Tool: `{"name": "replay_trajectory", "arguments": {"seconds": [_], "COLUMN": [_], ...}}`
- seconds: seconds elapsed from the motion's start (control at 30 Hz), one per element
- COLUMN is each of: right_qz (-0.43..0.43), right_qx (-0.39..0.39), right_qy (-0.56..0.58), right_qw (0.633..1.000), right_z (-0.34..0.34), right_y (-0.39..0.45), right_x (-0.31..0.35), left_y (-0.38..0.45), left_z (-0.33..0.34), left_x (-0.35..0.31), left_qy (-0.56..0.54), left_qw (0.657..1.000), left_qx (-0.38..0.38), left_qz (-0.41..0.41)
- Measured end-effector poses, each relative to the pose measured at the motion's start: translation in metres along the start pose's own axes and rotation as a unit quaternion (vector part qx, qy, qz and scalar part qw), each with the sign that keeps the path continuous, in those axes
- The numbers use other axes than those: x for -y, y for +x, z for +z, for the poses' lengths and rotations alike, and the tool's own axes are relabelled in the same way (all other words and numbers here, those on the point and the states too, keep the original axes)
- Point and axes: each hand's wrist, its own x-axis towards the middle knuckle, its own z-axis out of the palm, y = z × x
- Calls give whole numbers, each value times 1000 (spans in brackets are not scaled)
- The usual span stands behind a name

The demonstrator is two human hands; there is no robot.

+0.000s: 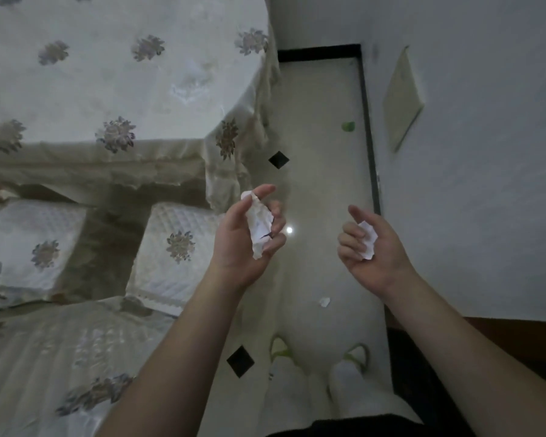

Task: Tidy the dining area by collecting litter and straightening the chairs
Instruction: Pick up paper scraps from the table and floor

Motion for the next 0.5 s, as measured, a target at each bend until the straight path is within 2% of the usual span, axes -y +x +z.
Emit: {"name": "replay_trajectory", "arguments": {"seconds": [0.17,0.3,0.4,0.5], "right_qz": [-19,-24,-30,-62], "right_qx": [-85,-161,-209,-275], "right_qy": [20,10,-15,-69], "right_qw": [996,987,977,957], "right_z": [-41,-100,-156,-222], "right_y": [44,87,123,158], "right_x": [-16,-36,-53,-73], "left_y": [11,37,71,105], "left_z": [-69,-120,-155,-191], "left_x": [29,76,117,167], "left_qy": [-20,-35,-44,-53], "left_qw": [998,992,989,986], "left_qx": [-61,-108,-119,-99], "left_qz": [-18,-53,-75,-122]}}
